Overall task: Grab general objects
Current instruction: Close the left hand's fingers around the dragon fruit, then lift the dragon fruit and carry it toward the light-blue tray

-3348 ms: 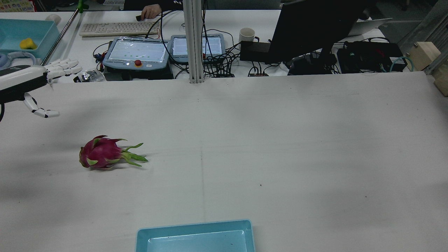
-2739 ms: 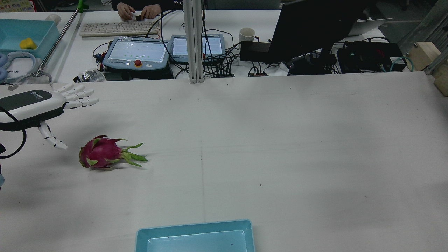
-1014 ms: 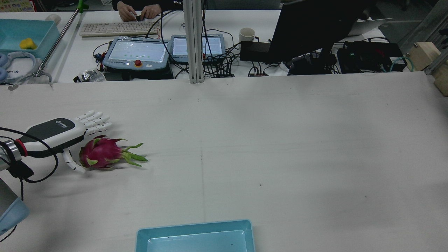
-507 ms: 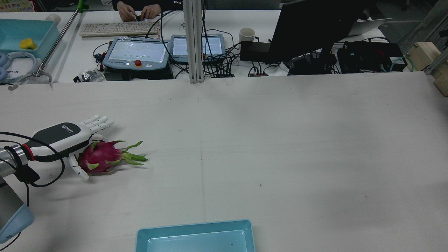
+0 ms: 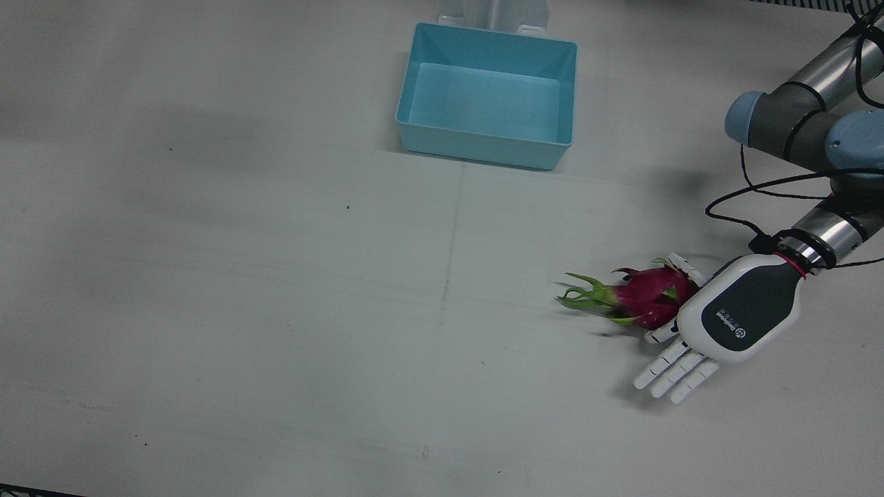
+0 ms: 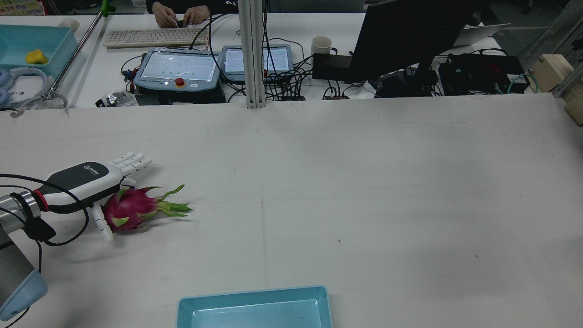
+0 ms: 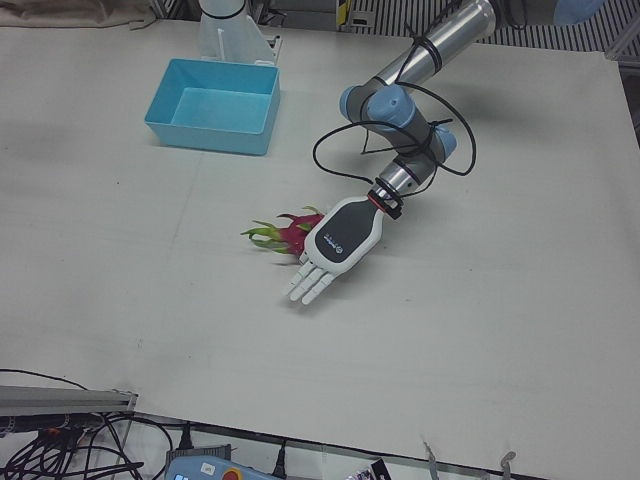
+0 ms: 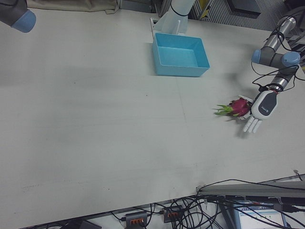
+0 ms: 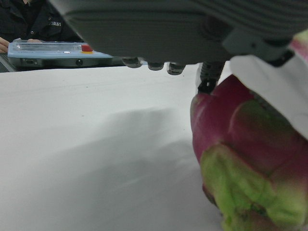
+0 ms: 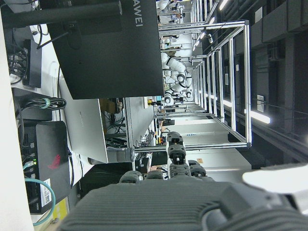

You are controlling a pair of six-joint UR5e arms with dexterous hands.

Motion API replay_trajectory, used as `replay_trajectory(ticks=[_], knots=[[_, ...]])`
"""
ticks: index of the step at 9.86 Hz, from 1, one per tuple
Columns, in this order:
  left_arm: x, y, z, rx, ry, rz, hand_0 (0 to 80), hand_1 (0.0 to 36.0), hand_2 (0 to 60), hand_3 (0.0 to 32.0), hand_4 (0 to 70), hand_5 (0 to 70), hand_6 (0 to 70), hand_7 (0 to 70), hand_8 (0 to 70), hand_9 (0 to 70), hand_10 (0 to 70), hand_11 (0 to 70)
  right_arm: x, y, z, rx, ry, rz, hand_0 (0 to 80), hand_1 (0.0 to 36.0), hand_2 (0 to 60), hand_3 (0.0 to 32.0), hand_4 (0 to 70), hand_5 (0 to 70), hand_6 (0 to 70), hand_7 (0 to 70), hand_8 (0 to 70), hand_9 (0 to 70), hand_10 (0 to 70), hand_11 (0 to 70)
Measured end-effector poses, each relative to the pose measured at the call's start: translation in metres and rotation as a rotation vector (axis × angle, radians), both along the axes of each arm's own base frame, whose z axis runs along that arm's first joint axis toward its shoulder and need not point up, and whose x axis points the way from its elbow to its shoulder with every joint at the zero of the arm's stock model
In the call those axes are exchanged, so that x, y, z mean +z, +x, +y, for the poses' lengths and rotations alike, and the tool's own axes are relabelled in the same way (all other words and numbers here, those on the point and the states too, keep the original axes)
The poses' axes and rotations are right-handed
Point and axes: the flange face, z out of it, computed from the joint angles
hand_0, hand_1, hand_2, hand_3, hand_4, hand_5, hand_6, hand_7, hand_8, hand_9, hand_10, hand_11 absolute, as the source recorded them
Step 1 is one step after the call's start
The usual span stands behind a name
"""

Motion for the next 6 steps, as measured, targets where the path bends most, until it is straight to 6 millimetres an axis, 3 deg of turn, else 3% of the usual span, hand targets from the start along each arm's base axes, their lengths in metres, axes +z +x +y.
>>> replay_trajectory(ticks=[1,2,3,4,6], knots=[[-0.0008,0.0001,0.0001,0.001,-0.002,0.003,49.6,14.9,9.2,0.0,42.4,36.7,0.0,5.6,0.0,0.0,0.0,0.0,0.0,-0.0002,0.0,0.0,0.0,0.0,0.0,0.0,0.0,0.0,0.0,0.0,0.0,0.0,0.0,0.0,0.0,0.0],[-0.0013,0.0004,0.0,0.001,-0.003,0.004,48.8,19.5,32.2,0.0,44.5,35.9,0.0,5.7,0.0,0.0,0.0,0.0,-0.0003,-0.0004,-0.0002,-0.001,0.001,0.0,0.0,0.0,0.0,0.0,0.0,0.0,0.0,0.0,0.0,0.0,0.0,0.0],[-0.002,0.0006,-0.0002,0.002,-0.003,0.005,47.6,25.7,60.0,0.0,46.1,35.8,0.0,6.3,0.0,0.0,0.0,0.0,-0.0002,-0.0003,-0.0001,-0.001,0.0,0.0,0.0,0.0,0.0,0.0,0.0,0.0,0.0,0.0,0.0,0.0,0.0,0.0],[-0.0024,0.0007,-0.0002,0.003,-0.004,0.005,46.4,31.7,60.0,0.0,47.8,35.7,0.0,7.1,0.0,0.0,0.0,0.0,-0.0002,-0.0003,-0.0001,-0.001,0.0,0.0,0.0,0.0,0.0,0.0,0.0,0.0,0.0,0.0,0.0,0.0,0.0,0.0],[-0.0045,0.0016,-0.0004,0.008,-0.008,0.004,43.8,33.6,60.0,0.0,47.5,35.8,0.0,8.2,0.0,0.2,0.0,0.0,-0.0004,-0.0002,-0.0001,0.0,0.001,0.0,0.0,0.0,0.0,0.0,0.0,0.0,0.0,0.0,0.0,0.0,0.0,0.0]])
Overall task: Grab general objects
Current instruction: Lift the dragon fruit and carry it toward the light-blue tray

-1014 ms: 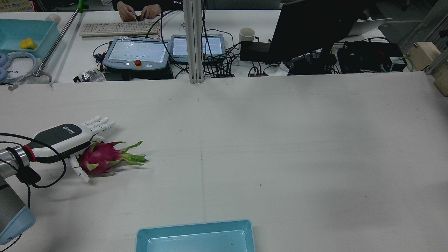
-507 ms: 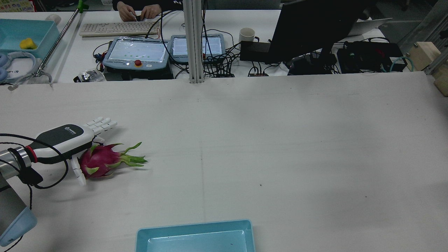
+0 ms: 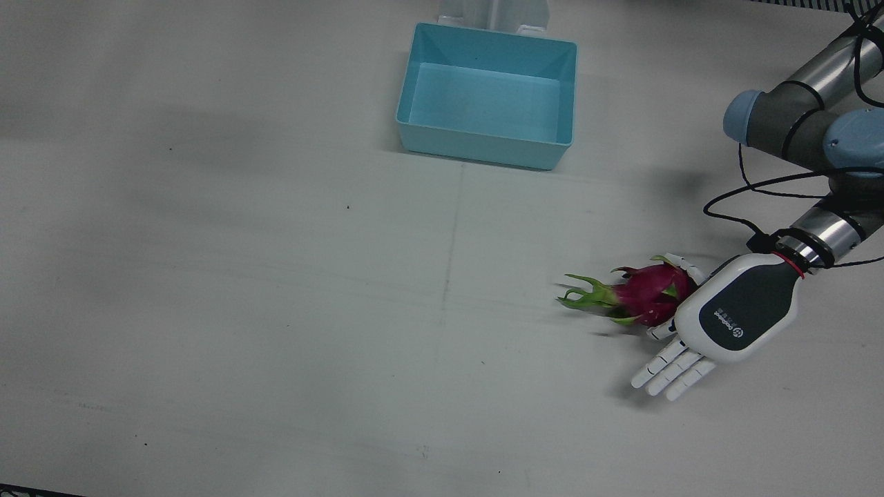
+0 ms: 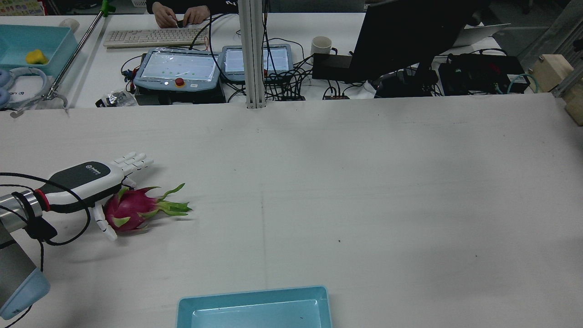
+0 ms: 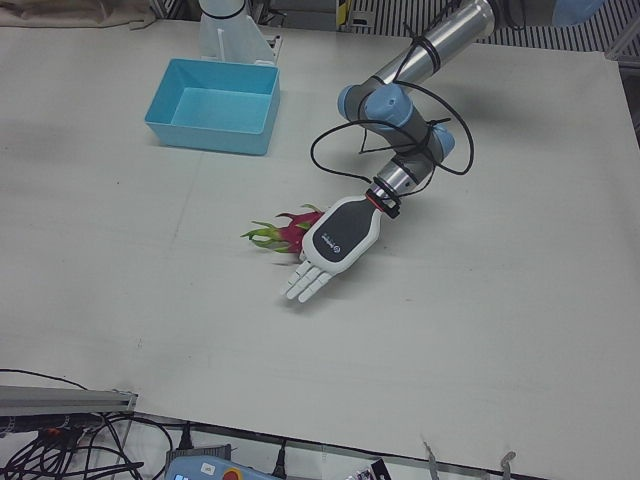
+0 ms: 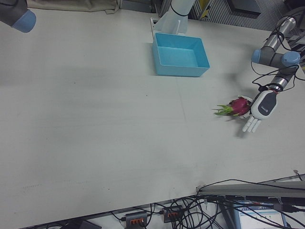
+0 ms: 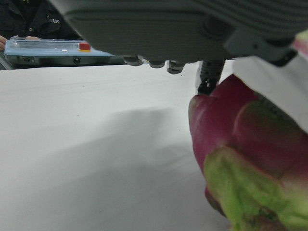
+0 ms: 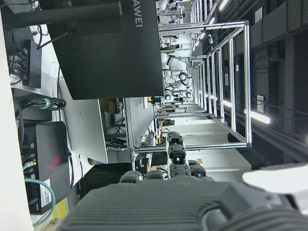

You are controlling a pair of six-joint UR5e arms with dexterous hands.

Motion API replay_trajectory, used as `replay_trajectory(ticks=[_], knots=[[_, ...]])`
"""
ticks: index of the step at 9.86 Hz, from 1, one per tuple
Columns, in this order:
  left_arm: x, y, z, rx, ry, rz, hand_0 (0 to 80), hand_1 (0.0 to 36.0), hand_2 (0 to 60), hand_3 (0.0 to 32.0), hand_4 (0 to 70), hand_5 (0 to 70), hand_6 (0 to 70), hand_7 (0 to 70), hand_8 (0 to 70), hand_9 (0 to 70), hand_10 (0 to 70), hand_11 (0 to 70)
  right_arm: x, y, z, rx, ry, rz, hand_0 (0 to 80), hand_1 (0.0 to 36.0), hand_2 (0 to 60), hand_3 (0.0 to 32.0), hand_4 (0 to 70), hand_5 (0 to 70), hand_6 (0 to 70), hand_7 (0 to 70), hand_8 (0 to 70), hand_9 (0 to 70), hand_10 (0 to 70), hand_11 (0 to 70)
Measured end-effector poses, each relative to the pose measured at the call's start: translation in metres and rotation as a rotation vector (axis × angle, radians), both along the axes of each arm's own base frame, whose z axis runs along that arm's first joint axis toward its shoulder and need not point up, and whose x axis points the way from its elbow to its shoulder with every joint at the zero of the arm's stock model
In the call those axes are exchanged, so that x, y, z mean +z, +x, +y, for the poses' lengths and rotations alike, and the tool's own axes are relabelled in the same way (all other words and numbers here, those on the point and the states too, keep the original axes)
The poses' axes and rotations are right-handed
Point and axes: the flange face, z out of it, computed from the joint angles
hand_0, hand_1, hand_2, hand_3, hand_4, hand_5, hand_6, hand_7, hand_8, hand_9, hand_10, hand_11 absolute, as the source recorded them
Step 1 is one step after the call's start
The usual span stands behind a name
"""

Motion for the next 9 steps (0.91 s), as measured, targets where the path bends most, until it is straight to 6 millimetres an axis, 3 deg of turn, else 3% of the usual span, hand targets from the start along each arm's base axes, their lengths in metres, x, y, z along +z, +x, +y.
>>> replay_trajectory(ticks=[4,7,9], knots=[[-0.022,-0.002,0.006,0.058,-0.041,0.06,44.9,32.1,60.0,0.0,45.1,32.2,0.0,10.1,0.0,0.6,0.0,0.0,0.0,0.0,0.0,0.0,0.001,0.0,0.0,0.0,0.0,0.0,0.0,0.0,0.0,0.0,0.0,0.0,0.0,0.0],[-0.068,-0.01,0.022,0.125,-0.048,0.078,47.2,34.4,60.0,0.0,42.5,30.7,0.0,10.4,0.0,0.6,0.0,0.0,0.0,0.0,0.0,-0.001,0.001,0.001,0.0,0.0,0.0,0.0,0.0,0.0,0.0,0.0,0.0,0.0,0.0,0.0],[-0.11,-0.017,0.022,0.172,-0.043,0.073,48.3,36.0,60.0,0.0,41.8,31.0,0.0,11.6,0.0,0.9,0.0,0.0,0.0,0.0,0.0,0.0,0.001,0.001,0.0,0.0,0.0,0.0,0.0,0.0,0.0,0.0,0.0,0.0,0.0,0.0]])
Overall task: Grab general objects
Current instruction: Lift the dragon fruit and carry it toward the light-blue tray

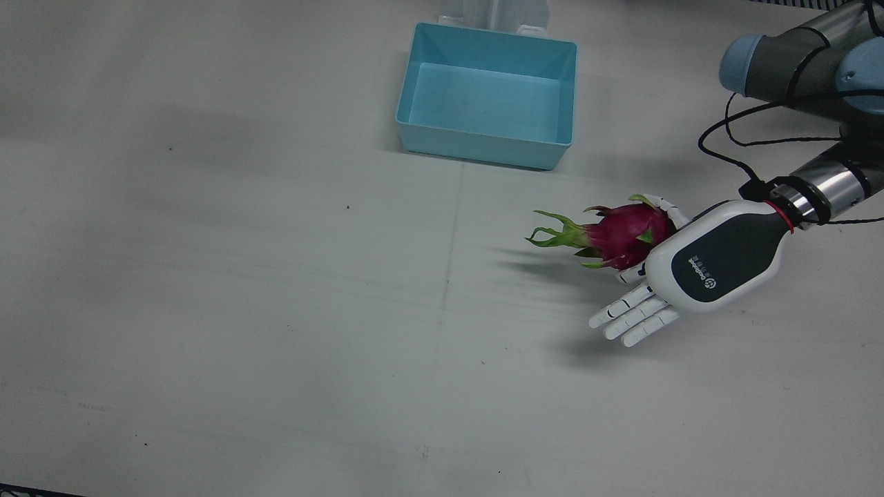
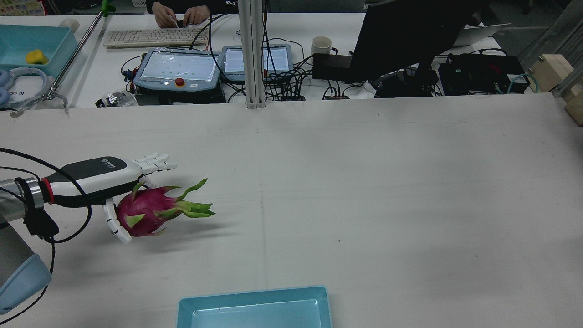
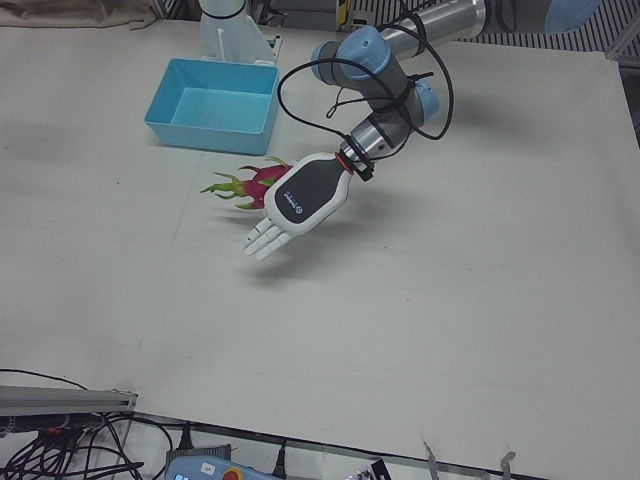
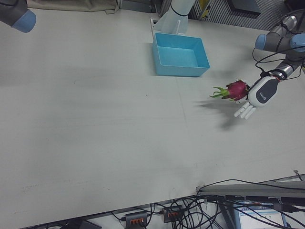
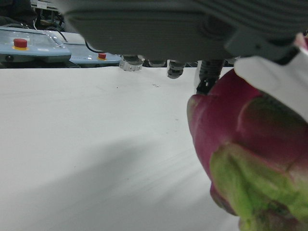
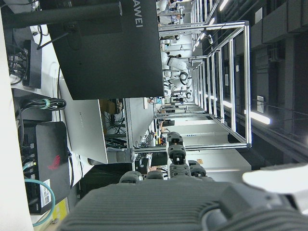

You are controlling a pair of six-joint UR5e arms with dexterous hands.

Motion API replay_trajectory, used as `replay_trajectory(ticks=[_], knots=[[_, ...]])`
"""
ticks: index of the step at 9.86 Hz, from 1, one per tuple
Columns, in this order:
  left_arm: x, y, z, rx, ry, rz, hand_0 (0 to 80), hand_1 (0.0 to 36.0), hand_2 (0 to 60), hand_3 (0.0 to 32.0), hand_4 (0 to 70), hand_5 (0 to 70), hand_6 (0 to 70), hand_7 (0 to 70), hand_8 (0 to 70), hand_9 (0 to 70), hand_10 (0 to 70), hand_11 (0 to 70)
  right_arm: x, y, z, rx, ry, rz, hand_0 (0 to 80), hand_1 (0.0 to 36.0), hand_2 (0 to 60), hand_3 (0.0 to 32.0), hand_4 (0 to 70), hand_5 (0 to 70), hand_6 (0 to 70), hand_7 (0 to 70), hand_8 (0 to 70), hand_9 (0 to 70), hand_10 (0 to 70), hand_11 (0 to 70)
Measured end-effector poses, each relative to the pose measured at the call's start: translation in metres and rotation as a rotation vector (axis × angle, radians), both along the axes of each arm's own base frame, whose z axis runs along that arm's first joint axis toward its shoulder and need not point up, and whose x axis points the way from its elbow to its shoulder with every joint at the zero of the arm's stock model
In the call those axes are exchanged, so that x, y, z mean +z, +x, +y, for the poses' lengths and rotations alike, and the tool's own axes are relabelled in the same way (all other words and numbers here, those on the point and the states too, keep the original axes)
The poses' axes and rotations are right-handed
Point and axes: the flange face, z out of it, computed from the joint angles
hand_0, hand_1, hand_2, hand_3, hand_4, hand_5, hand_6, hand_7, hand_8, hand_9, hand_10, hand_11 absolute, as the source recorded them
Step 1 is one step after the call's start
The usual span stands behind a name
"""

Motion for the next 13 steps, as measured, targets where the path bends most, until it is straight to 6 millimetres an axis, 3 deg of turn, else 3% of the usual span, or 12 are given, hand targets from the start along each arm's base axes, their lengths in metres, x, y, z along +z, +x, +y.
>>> replay_trajectory(ticks=[3,6,9,11,13], knots=[[-0.037,-0.024,-0.001,0.089,-0.005,-0.026,49.4,36.0,60.0,0.0,42.2,31.2,0.0,12.9,0.0,1.1,0.0,0.0,0.0,0.0,0.0,0.0,-0.001,-0.001,0.0,0.0,0.0,0.0,0.0,0.0,0.0,0.0,0.0,0.0,0.0,0.0],[-0.059,-0.033,0.023,0.208,-0.047,-0.021,50.8,36.0,60.0,0.0,44.0,32.5,0.0,14.2,0.0,1.4,0.0,0.0,0.002,0.0,0.0,0.0,-0.004,-0.002,0.0,0.0,0.0,0.0,0.0,0.0,0.0,0.0,0.0,0.0,0.0,0.0],[-0.085,-0.043,0.05,0.297,-0.118,0.027,52.6,36.0,60.0,0.0,50.7,35.5,0.0,15.4,0.0,1.6,0.0,0.0,0.002,0.0,0.0,0.0,-0.005,-0.003,0.0,0.0,0.0,0.0,0.0,0.0,0.0,0.0,0.0,0.0,0.0,0.0],[-0.092,-0.031,0.064,0.359,-0.177,0.062,54.2,36.0,60.0,0.0,55.9,37.9,0.4,15.3,0.0,1.6,0.0,0.0,0.002,0.0,0.0,0.0,-0.004,-0.003,0.0,0.0,0.0,0.0,0.0,0.0,0.0,0.0,0.0,0.0,0.0,0.0],[-0.101,-0.001,0.085,0.437,-0.216,0.092,56.4,36.0,60.0,0.0,62.3,41.7,2.7,18.5,0.0,2.3,0.0,0.1,0.002,0.0,0.0,0.0,-0.004,-0.003,0.0,0.0,0.0,0.0,0.0,0.0,0.0,0.0,0.0,0.0,0.0,0.0]])
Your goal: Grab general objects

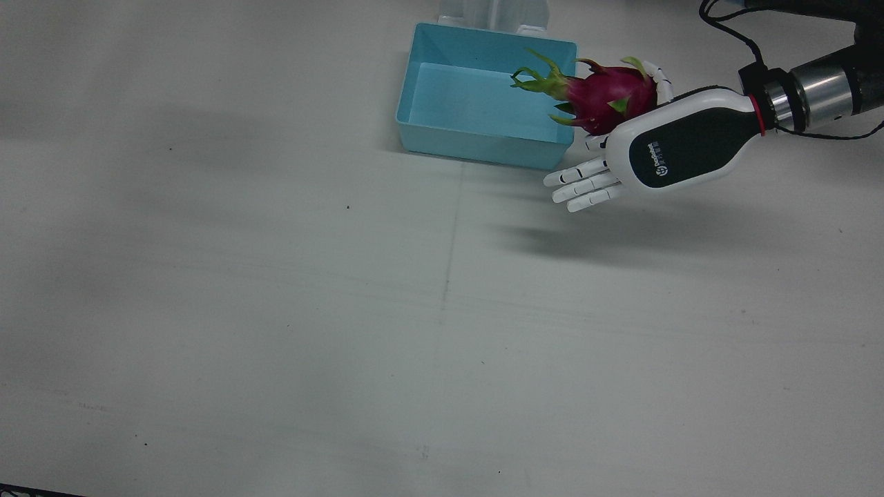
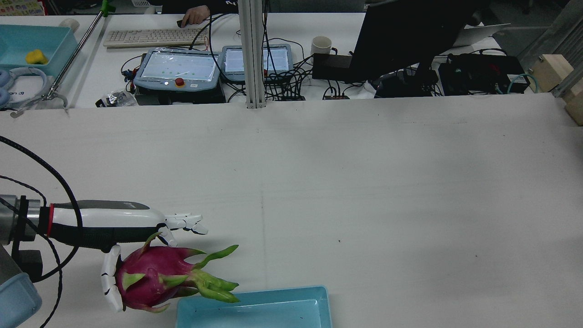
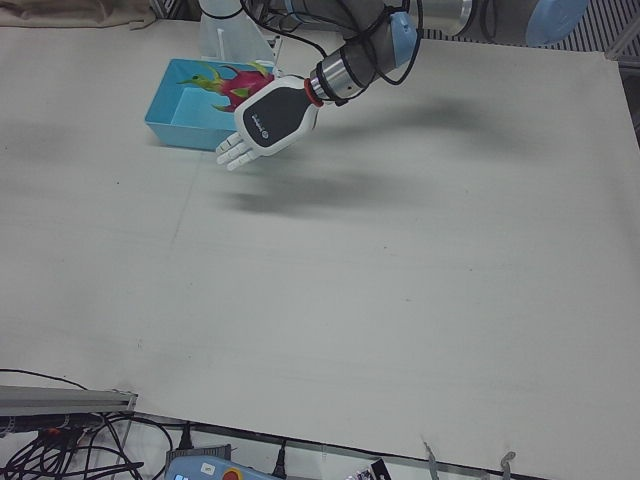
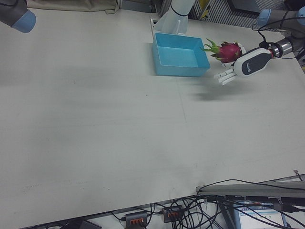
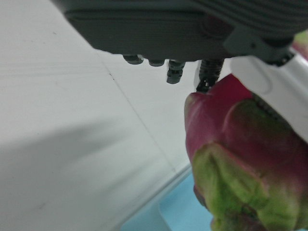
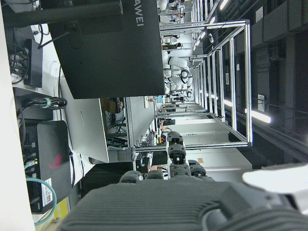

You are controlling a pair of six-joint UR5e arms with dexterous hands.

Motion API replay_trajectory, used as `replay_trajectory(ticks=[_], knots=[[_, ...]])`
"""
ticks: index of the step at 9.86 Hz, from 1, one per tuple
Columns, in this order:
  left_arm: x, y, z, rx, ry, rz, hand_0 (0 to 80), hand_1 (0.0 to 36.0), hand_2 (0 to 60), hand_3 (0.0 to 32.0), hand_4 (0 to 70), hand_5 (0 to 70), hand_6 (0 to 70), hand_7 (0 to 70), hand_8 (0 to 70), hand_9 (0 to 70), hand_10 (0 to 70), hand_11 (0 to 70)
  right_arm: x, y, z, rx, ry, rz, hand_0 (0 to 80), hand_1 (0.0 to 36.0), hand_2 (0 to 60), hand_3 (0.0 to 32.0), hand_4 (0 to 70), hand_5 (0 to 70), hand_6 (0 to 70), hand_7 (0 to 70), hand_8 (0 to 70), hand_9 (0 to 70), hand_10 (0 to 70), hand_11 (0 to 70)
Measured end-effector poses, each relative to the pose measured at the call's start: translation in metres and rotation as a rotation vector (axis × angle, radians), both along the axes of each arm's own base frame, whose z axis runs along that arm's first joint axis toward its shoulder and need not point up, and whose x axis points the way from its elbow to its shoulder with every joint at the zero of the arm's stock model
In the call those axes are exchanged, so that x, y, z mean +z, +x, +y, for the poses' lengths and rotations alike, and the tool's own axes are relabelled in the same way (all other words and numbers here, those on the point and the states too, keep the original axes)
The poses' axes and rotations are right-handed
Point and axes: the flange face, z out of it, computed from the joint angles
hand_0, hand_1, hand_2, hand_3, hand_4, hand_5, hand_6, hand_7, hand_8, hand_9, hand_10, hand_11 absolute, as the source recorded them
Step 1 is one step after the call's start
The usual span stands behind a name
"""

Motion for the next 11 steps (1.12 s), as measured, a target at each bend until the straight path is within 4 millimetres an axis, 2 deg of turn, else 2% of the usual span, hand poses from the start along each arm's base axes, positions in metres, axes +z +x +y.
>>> replay_trajectory(ticks=[2,7,8,9,10,11], knots=[[-0.016,0.032,0.018,0.069,-0.04,0.035,57.5,36.0,60.0,0.0,66.8,44.7,4.3,20.4,0.0,2.6,0.0,0.7,0.0,0.0,0.0,0.0,0.001,0.0,0.0,0.0,0.0,0.0,0.0,0.0,0.0,0.0,0.0,0.0,0.0,0.0],[-0.053,0.116,0.075,0.19,-0.07,0.107,57.3,36.0,60.0,0.0,62.7,42.7,4.0,19.2,0.0,2.4,0.0,0.0,0.0,0.0,0.0,0.0,0.001,0.0,0.0,0.0,0.0,0.0,0.0,0.0,0.0,0.0,0.0,0.0,0.0,0.0],[-0.057,0.129,0.086,0.208,-0.071,0.116,58.1,33.8,58.2,0.0,58.5,39.5,2.1,17.3,0.0,2.0,0.0,0.0,0.0,0.0,0.0,0.0,0.001,0.0,0.0,0.0,0.0,0.0,0.0,0.0,0.0,0.0,0.0,0.0,0.0,0.0],[-0.061,0.137,0.093,0.219,-0.07,0.125,53.3,19.1,10.7,0.0,38.8,24.5,0.1,15.1,0.0,1.6,0.0,0.0,0.0,0.0,0.0,0.0,0.001,0.0,0.0,0.0,0.0,0.0,0.0,0.0,0.0,0.0,0.0,0.0,0.0,0.0],[-0.063,0.142,0.097,0.225,-0.067,0.132,48.6,8.8,0.0,0.0,20.7,8.3,0.0,12.4,0.0,1.0,0.0,0.0,0.0,0.0,0.0,0.0,0.001,0.0,0.0,0.0,0.0,0.0,0.0,0.0,0.0,0.0,0.0,0.0,0.0,0.0],[-0.063,0.146,0.097,0.227,-0.065,0.137,47.8,6.0,0.0,0.0,4.3,0.8,0.0,8.3,0.0,0.2,0.0,0.0,0.0,0.0,0.0,0.0,0.001,0.0,0.0,0.0,0.0,0.0,0.0,0.0,0.0,0.0,0.0,0.0,0.0,0.0]])
